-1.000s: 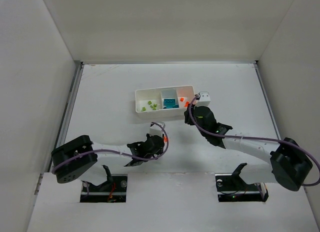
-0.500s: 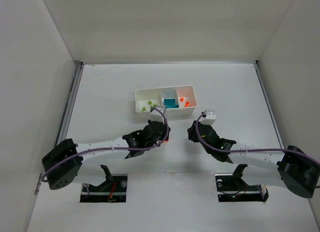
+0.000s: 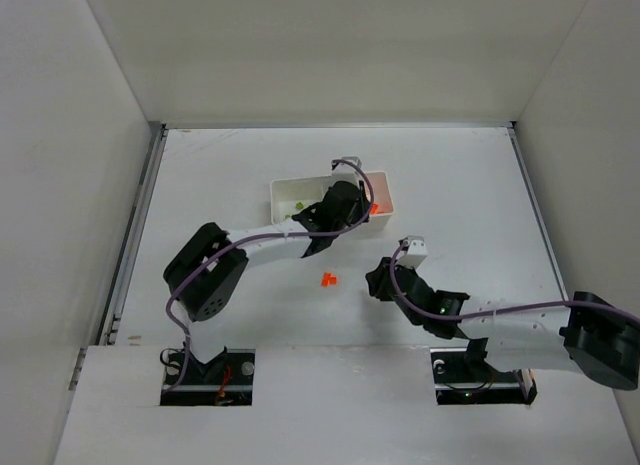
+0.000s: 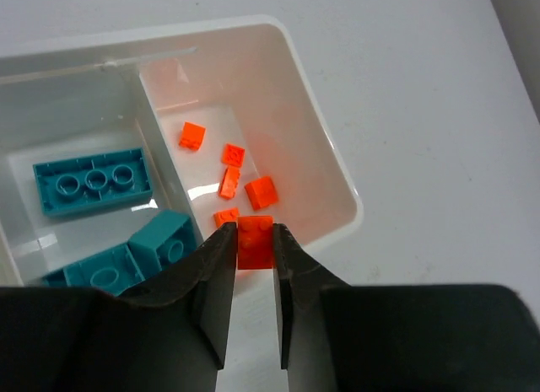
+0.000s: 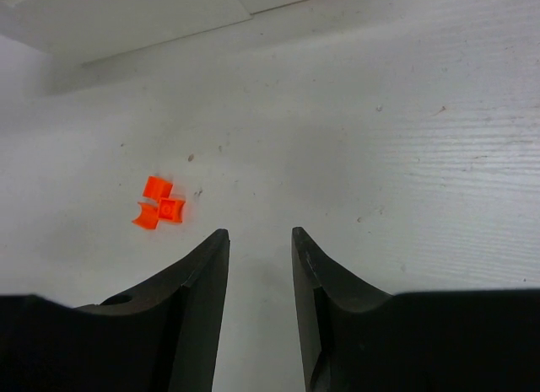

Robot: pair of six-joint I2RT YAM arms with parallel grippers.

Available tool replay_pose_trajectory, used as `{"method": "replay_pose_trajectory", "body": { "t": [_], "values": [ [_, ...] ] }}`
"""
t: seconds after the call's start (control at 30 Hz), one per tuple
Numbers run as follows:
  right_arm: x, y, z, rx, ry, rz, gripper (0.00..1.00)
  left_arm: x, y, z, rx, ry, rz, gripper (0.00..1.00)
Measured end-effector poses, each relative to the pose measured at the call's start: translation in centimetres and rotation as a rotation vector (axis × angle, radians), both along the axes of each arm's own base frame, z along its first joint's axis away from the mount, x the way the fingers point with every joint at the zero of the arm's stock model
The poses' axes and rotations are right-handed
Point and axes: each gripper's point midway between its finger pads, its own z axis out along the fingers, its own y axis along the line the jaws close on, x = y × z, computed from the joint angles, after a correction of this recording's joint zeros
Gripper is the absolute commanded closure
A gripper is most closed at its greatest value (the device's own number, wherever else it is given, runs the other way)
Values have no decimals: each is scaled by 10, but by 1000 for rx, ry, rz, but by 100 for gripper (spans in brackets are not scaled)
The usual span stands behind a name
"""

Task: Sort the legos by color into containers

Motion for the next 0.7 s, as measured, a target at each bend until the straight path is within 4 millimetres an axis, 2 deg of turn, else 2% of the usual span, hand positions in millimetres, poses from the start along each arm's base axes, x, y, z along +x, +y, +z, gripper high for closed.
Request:
{"method": "replay_pose_trajectory", "body": {
  "t": [0.1, 0.17, 0.27, 0.33, 0.43, 0.57, 0.7],
  "values": [
    [-5, 4, -1, 6, 2, 9, 58, 17, -7, -11, 6, 15, 8, 77],
    [-8, 6, -5, -3, 10, 18, 58, 25, -10, -14, 6, 19, 9, 71],
    [-13, 9, -14, -31, 25, 35, 58, 33, -16, -7, -7, 8, 8, 58],
    [-16, 11, -20, -54, 35, 47, 57, 36, -18, 0, -20, -3, 6, 57],
    [-18, 15, -27, -81, 48, 59, 58, 36, -17, 4, -30, -9, 4, 62],
    [-14, 24, -32, -128, 51, 74, 57, 20, 11, 2, -21, 9, 20, 63],
    [-11, 38, -35, -185, 39, 113, 57, -2, 58, 6, -32, 18, 74, 64]
  ]
}}
